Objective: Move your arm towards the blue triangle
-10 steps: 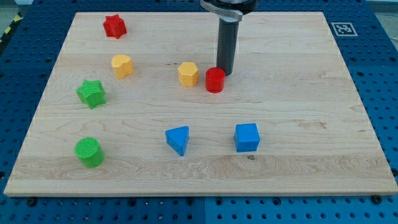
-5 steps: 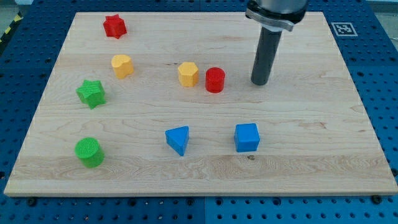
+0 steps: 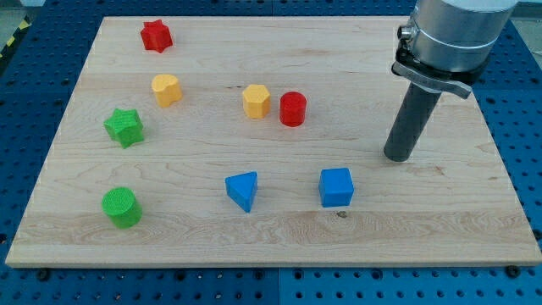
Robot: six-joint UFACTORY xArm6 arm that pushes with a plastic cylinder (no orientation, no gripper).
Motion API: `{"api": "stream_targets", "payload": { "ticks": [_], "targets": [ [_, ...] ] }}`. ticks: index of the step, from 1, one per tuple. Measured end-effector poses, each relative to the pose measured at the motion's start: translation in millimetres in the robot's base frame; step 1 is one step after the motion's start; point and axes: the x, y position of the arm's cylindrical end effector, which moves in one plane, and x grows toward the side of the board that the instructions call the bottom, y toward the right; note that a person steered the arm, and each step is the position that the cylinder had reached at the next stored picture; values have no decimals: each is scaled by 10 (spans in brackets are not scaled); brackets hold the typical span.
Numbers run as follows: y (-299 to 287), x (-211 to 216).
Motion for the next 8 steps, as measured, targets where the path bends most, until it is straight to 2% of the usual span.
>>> {"api": "stream_targets", "payload": {
  "ticks": [4, 7, 8],
  "targets": [
    [-326, 823],
    [-1262, 1302],
    [-1872, 1303]
  ]
}}
